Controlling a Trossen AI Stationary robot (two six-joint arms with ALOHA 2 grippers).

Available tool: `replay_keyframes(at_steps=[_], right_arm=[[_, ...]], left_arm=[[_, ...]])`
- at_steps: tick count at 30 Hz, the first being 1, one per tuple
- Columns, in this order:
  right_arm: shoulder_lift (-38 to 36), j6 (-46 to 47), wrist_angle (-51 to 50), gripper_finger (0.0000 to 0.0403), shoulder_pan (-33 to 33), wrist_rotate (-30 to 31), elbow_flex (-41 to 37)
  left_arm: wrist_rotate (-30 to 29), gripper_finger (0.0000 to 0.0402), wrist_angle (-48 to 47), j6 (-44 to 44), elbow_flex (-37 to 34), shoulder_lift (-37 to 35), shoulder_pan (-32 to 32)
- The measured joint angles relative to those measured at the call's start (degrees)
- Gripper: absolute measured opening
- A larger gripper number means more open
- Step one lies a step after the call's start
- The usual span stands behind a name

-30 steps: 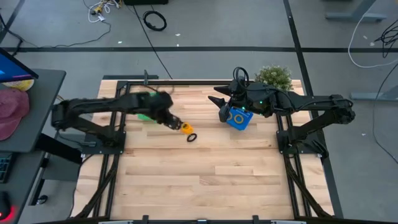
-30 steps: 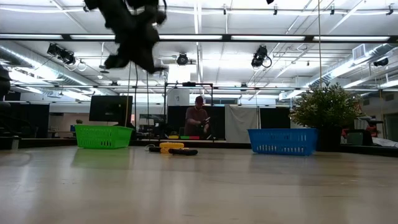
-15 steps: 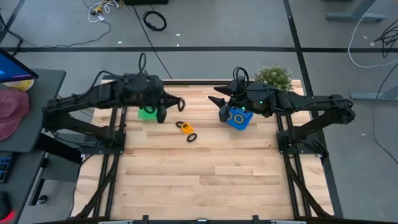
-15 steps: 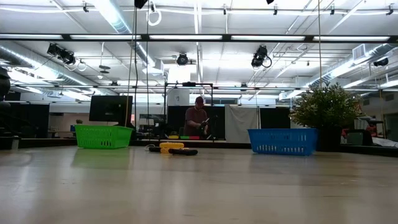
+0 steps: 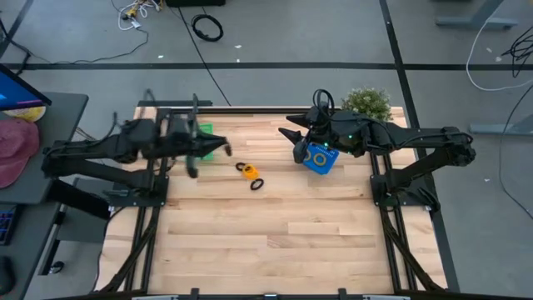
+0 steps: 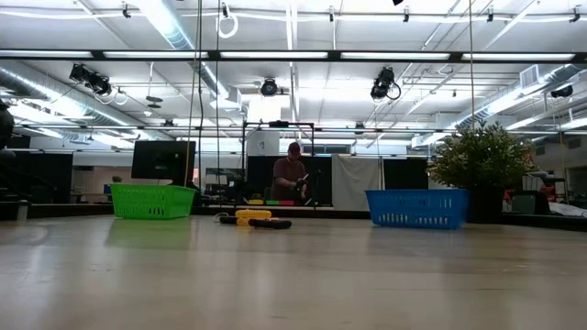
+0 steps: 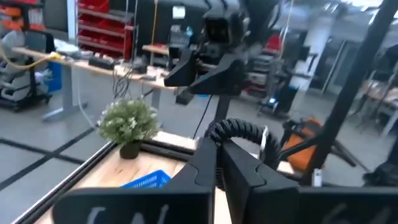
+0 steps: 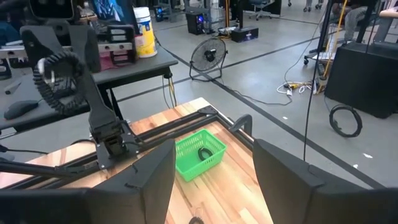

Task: Sort spring keychains
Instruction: Put the black spring keychain into the green bin

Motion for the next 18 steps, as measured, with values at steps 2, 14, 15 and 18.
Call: replay_keyframes(at_steps=[2, 14, 15, 18], right_arm=[[0.0, 0.0, 0.0, 0.0217, 0.0, 0.0, 0.0], [0.0, 0.0, 0.1, 0.0217, 0.0, 0.0, 0.0], [0.0, 0.0, 0.1, 0.0217, 0.0, 0.0, 0.0], [0.0, 0.0, 0.1, 0.0217, -0.1, 0.0, 0.0]], left_arm=[[-0.8, 0.0011, -0.4, -0.1, -1.7, -3.7, -0.2], [-10.4, 0.0009, -14.7, -4.2, -3.4, -17.2, -2.9], [-11.9, 0.001, -14.8, -4.2, -3.4, -17.2, -2.9], [-20.0, 0.0011, -15.0, -4.4, -3.4, -17.0, -2.9]])
